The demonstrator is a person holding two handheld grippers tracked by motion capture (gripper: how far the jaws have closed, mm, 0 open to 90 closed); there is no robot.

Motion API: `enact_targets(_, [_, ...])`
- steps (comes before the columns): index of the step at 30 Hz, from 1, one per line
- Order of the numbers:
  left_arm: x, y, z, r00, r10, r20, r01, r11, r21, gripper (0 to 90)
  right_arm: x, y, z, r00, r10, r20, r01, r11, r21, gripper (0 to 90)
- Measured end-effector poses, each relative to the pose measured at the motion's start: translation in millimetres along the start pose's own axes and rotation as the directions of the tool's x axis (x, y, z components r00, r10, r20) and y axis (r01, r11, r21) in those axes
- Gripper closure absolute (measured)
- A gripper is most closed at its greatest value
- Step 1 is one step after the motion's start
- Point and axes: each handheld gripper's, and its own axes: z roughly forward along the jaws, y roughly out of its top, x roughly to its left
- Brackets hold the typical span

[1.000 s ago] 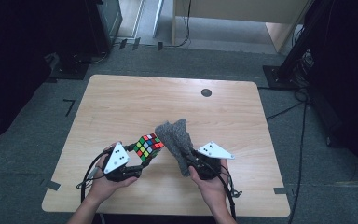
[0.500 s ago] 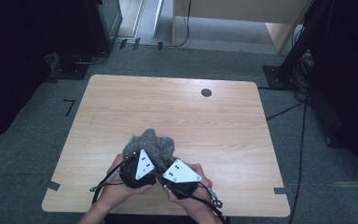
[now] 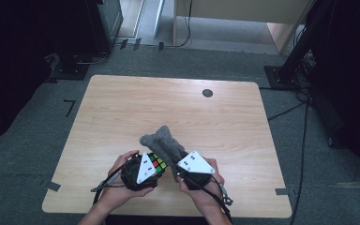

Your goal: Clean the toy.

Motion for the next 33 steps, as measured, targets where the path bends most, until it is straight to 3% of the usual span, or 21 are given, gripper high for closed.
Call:
enact_targets(3, [4.0,-1.0,-0.4,0.9998,-0.019,-0.007,0.019,0.9998,0.004,34.5,-9.0,1.3,-5.2,0.9989,0.04,0.027,-0.039,0.999,-0.023,75.5])
enact_targets(5, [5.7,-1.3,0.1,0.9996,-0.027,-0.01,0.027,0.9996,0.008,34.4,-5.7,2.9,-8.2,0.9992,0.038,-0.011,-0.039,0.998,-0.047,75.7])
enact_targets(7, [4.9,-0.8,0.6,0.9992,-0.036,-0.019,0.036,0.9993,0.011,34.4,7.4,4.9,-8.9,0.9964,0.0,-0.085,-0.006,0.998,-0.062,75.8])
enact_targets(9, [3.3,0.3,0.0,0.9992,-0.032,-0.026,0.032,0.9995,0.008,34.3,25.6,5.8,-5.8,0.9832,-0.084,-0.162,0.073,0.995,-0.07,75.8])
enact_targets(11, [2.8,0.8,-2.4,0.9994,-0.03,-0.019,0.03,0.9995,-0.01,34.4,41.3,4.0,-1.6,0.97,-0.151,-0.19,0.144,0.988,-0.051,76.1])
enact_targets(13, [2.8,1.0,-4.3,0.9994,-0.022,-0.026,0.022,0.9996,-0.018,34.4,46.4,0.7,3.5,0.9674,-0.166,-0.191,0.164,0.986,-0.026,76.4])
enact_targets(17, [1.5,1.2,-6.3,0.9997,-0.015,-0.018,0.014,0.9986,-0.051,34.5,33.0,1.7,2.3,0.9717,-0.101,-0.213,0.096,0.995,-0.034,76.7])
enact_targets(22, [-0.9,0.1,-5.6,0.9999,0.013,-0.005,-0.013,0.9982,-0.058,34.5,19.5,4.0,-1.9,0.9855,-0.078,-0.15,0.071,0.996,-0.052,76.3])
enact_targets(24, [0.2,-0.8,-6.2,1.0,0.002,0.007,-0.001,0.9968,-0.08,34.4,8.8,4.1,-3.5,0.9948,-0.045,-0.092,0.04,0.998,-0.049,75.3])
enact_targets(27, [4.7,-2.3,-9.0,0.9991,-0.033,0.026,0.036,0.9909,-0.129,34.4,-9.2,5.0,-10.3,0.9953,0.05,-0.083,-0.057,0.995,-0.087,75.1])
enact_targets(28, [6.7,-3.7,-10.7,0.9979,-0.044,0.047,0.051,0.9863,-0.157,34.4,-15.5,6.0,-14.1,0.9938,0.076,-0.081,-0.084,0.991,-0.109,75.2])
enact_targets(30, [9.2,-6.1,-15.3,0.9948,-0.051,0.088,0.07,0.9727,-0.221,34.3,-27.2,8.0,-21.9,0.9829,0.136,-0.124,-0.155,0.976,-0.156,75.2])
enact_targets(31, [9.4,-6.4,-16.6,0.9943,-0.05,0.094,0.072,0.9681,-0.24,34.3,-32.0,8.9,-25.2,0.9706,0.169,-0.171,-0.199,0.964,-0.178,75.3])
enact_targets(33, [8.9,-6.2,-19.5,0.9943,-0.043,0.097,0.069,0.9586,-0.276,34.3,-33.1,10.0,-26.6,0.9508,0.189,-0.245,-0.238,0.953,-0.186,75.2])
